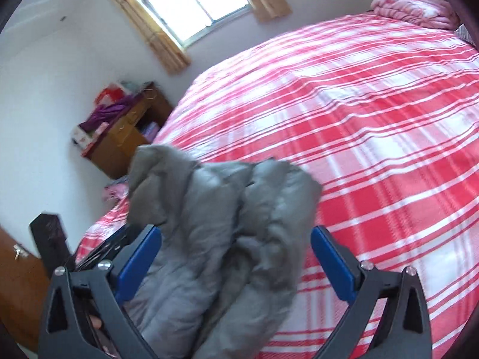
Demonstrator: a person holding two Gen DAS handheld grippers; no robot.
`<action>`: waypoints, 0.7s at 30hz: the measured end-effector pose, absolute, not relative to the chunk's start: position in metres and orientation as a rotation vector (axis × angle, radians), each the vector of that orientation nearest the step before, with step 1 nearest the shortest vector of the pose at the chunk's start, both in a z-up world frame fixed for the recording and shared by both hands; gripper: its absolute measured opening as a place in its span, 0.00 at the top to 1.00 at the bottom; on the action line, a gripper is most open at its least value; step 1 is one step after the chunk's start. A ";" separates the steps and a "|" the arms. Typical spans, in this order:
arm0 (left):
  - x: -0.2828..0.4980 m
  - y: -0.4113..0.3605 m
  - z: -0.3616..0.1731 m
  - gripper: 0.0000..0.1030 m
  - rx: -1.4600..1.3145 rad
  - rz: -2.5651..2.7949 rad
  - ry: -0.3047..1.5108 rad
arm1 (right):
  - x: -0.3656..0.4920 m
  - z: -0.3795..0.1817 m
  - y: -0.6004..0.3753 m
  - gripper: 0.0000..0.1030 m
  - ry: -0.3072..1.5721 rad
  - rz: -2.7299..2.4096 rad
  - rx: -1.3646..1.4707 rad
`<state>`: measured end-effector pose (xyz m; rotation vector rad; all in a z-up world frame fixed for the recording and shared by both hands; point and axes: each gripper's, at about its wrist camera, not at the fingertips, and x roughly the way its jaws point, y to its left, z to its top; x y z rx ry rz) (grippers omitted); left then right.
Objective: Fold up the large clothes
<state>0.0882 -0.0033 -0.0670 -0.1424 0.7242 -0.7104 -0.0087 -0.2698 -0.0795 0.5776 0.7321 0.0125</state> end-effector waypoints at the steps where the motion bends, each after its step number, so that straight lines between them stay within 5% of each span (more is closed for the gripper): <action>1: 0.091 -0.003 -0.068 0.31 -0.155 -0.711 0.727 | -0.001 -0.083 -0.270 0.01 0.771 -0.004 0.564; 3: 0.095 -0.003 -0.066 0.31 -0.173 -0.713 0.721 | 0.018 -0.097 -0.266 0.03 0.862 -0.021 0.543; 5: 0.093 0.004 -0.065 0.31 -0.192 -0.697 0.706 | 0.031 -0.103 -0.259 0.27 0.859 0.050 0.576; 7: 0.094 0.015 -0.062 0.31 -0.231 -0.676 0.687 | 0.041 -0.097 -0.237 0.61 0.842 0.098 0.517; 9: 0.092 0.028 -0.061 0.31 -0.273 -0.661 0.667 | 0.050 -0.083 -0.206 0.73 0.805 0.160 0.405; 13: 0.096 0.038 -0.057 0.31 -0.314 -0.646 0.657 | 0.063 -0.100 -0.210 0.79 0.748 0.471 0.689; 17: 0.101 0.017 -0.057 0.31 -0.276 -0.679 0.683 | 0.077 -0.187 -0.249 0.90 0.769 0.588 1.145; 21: 0.105 -0.009 -0.073 0.29 -0.217 -0.659 0.724 | 0.076 -0.205 -0.259 0.91 0.767 0.591 1.172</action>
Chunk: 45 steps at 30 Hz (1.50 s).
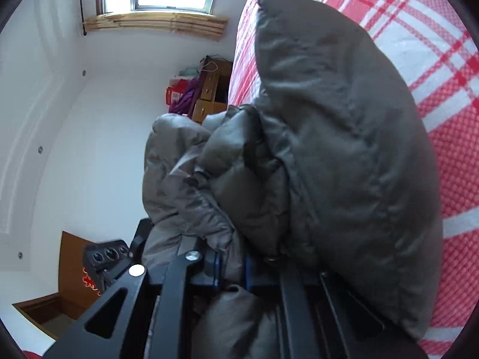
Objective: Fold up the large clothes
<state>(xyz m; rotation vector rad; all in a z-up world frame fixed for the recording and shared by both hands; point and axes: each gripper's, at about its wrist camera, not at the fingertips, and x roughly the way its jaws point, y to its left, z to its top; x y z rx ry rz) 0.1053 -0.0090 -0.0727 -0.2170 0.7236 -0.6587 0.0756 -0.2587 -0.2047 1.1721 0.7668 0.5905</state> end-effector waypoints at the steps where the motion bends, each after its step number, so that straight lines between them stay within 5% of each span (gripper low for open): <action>1: 0.105 -0.012 -0.077 0.29 -0.224 -0.660 0.728 | 0.076 -0.204 -0.259 0.91 0.771 0.585 1.153; 11: 0.086 -0.058 -0.104 0.26 0.017 -0.581 0.686 | 0.060 -0.200 -0.281 0.91 0.765 0.517 1.061; 14: 0.085 -0.063 -0.104 0.24 0.056 -0.566 0.692 | 0.059 -0.174 -0.276 0.83 0.812 0.446 0.901; 17: 0.084 -0.066 -0.102 0.24 0.076 -0.551 0.692 | 0.048 -0.135 -0.276 0.51 0.860 0.305 0.687; 18: 0.084 -0.066 -0.102 0.24 0.076 -0.550 0.693 | 0.043 -0.126 -0.277 0.27 0.871 0.254 0.636; 19: 0.084 -0.065 -0.101 0.24 0.076 -0.549 0.693 | 0.037 -0.112 -0.277 0.19 0.869 0.176 0.566; 24: 0.082 -0.063 -0.103 0.24 0.081 -0.543 0.688 | 0.032 -0.079 -0.270 0.18 0.812 0.115 0.496; 31: 0.081 -0.062 -0.103 0.24 0.085 -0.543 0.690 | 0.049 -0.143 -0.263 0.19 0.908 0.088 0.640; 38: 0.083 -0.064 -0.101 0.24 0.077 -0.550 0.702 | 0.038 -0.147 -0.247 0.22 0.845 0.055 0.509; 45: 0.095 0.004 -0.077 0.24 -0.262 -0.746 0.760 | 0.036 -0.148 -0.234 0.26 0.823 0.062 0.381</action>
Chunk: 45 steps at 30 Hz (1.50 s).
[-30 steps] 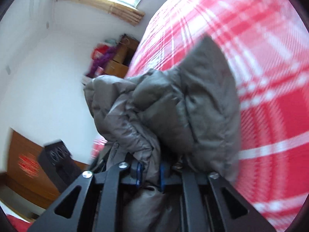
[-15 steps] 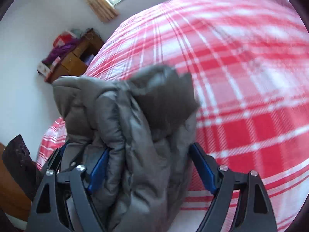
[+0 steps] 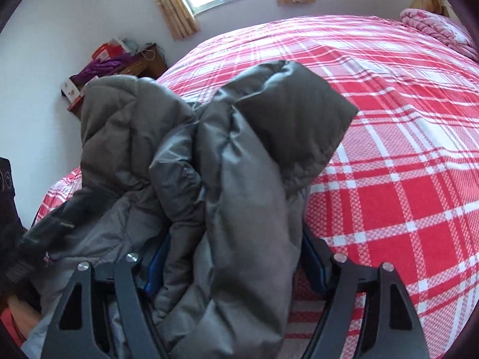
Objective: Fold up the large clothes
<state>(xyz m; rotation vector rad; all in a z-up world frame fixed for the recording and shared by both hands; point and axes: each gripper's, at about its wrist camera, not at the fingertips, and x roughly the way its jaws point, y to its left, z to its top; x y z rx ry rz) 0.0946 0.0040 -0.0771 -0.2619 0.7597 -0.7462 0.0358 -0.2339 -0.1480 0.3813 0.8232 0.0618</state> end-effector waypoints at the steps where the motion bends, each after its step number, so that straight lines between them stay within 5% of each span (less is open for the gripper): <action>1: 0.097 0.018 -0.070 0.24 -0.282 -0.714 0.748 | 0.037 -0.148 -0.233 0.26 0.821 0.070 0.383; 11: 0.128 0.026 -0.104 0.24 -0.297 -0.731 0.908 | 0.030 -0.152 -0.242 0.26 0.771 0.110 0.434; 16: 0.125 0.034 -0.109 0.24 -0.334 -0.758 0.928 | 0.025 -0.153 -0.247 0.42 0.785 0.180 0.423; 27: 0.119 0.040 -0.120 0.27 -0.528 -0.844 0.956 | 0.037 -0.156 -0.247 0.41 0.839 0.272 0.472; 29: 0.110 0.043 -0.116 0.38 -0.571 -0.862 0.942 | 0.037 -0.153 -0.242 0.50 0.853 0.258 0.455; 31: 0.099 0.047 -0.108 0.41 -0.574 -0.859 0.917 | 0.034 -0.148 -0.235 0.63 0.863 0.275 0.477; 34: 0.086 0.060 -0.092 0.41 -0.579 -0.833 0.874 | 0.028 -0.139 -0.220 0.69 0.876 0.286 0.445; 45: 0.080 0.187 -0.003 0.42 -0.558 -0.597 0.615 | 0.087 -0.080 -0.094 0.77 0.800 0.625 0.399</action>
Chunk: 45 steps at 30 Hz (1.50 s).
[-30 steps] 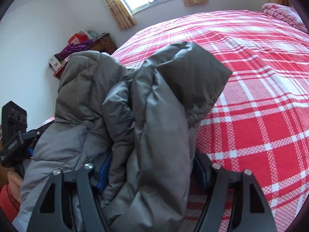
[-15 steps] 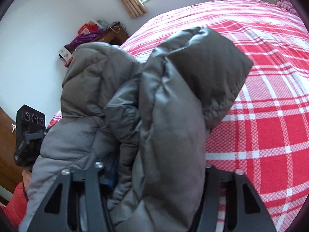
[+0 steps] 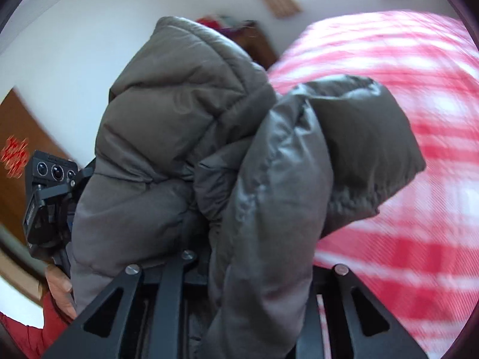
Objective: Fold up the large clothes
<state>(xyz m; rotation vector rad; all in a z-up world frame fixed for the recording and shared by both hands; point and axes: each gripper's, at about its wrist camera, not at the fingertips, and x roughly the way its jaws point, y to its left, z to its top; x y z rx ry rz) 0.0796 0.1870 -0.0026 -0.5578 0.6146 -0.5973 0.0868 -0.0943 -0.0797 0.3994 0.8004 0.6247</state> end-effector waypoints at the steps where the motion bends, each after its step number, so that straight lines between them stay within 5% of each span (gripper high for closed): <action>1: 0.081 0.201 0.001 0.42 -0.552 -0.549 0.597 | 0.098 -0.073 -0.074 0.77 0.788 0.661 0.374; 12: 0.138 0.286 -0.055 0.42 -0.591 -0.111 0.643 | 0.218 -0.093 0.070 0.77 0.798 0.741 0.209; 23: 0.161 0.274 -0.078 0.41 -0.490 0.003 0.667 | 0.270 -0.139 0.063 0.75 0.892 0.748 0.355; 30: 0.160 0.273 -0.084 0.40 -0.407 -0.008 0.679 | 0.258 -0.119 0.047 0.53 0.922 0.681 0.326; 34: 0.160 0.267 -0.082 0.40 -0.355 0.009 0.685 | 0.236 -0.083 0.019 0.49 0.866 0.579 0.253; 38: 0.162 0.266 -0.083 0.39 -0.328 0.029 0.692 | 0.218 -0.037 0.011 0.49 0.776 0.460 0.150; 41: 0.165 0.262 -0.083 0.39 -0.300 0.047 0.699 | 0.203 -0.010 0.022 0.68 0.743 0.442 0.099; 45: 0.163 0.249 -0.081 0.38 -0.239 0.079 0.711 | 0.214 -0.002 0.059 0.71 0.811 0.447 0.171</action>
